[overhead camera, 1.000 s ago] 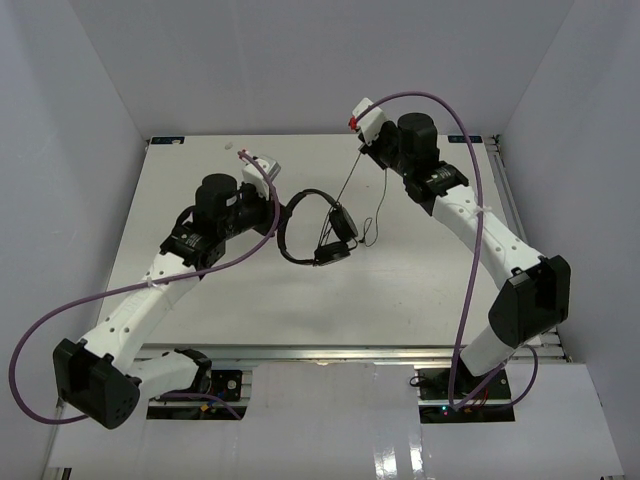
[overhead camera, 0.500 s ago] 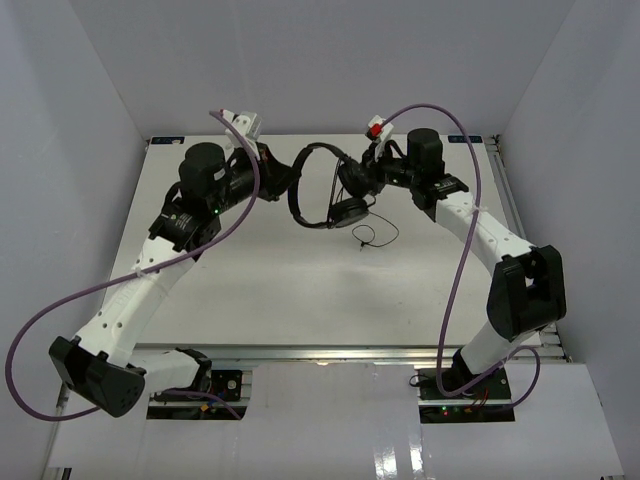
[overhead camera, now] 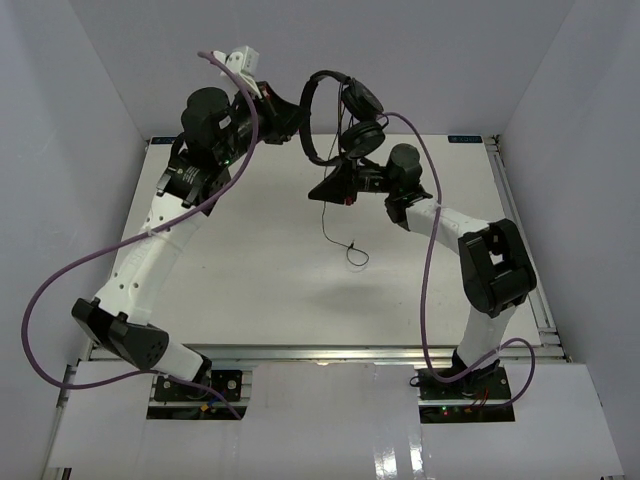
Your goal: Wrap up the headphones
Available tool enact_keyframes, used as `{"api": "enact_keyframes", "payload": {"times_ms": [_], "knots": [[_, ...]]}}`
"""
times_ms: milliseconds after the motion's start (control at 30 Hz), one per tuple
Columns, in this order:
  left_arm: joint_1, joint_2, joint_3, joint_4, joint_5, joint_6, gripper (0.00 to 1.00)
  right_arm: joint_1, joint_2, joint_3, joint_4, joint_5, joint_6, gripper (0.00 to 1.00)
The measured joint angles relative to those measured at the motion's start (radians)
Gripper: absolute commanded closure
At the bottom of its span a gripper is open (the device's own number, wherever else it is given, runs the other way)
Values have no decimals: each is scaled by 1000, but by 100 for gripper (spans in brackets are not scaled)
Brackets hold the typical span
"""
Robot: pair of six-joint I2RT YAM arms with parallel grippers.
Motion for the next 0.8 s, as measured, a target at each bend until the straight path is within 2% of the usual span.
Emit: {"api": "enact_keyframes", "payload": {"times_ms": [267,567,667,800], "knots": [[16,32,219,-29,-201,9,100,97,23,-157,189,-52,151,89],[208,46,234,-75,-295,14,100,95,-119,-332,269,-110,191,92],[249,58,212,-91,-321,23,100,94,-197,-374,199,-113,123,92],[281,78,185,-102,-365,58,100,100,-320,-389,-28,-99,-78,92]]}}
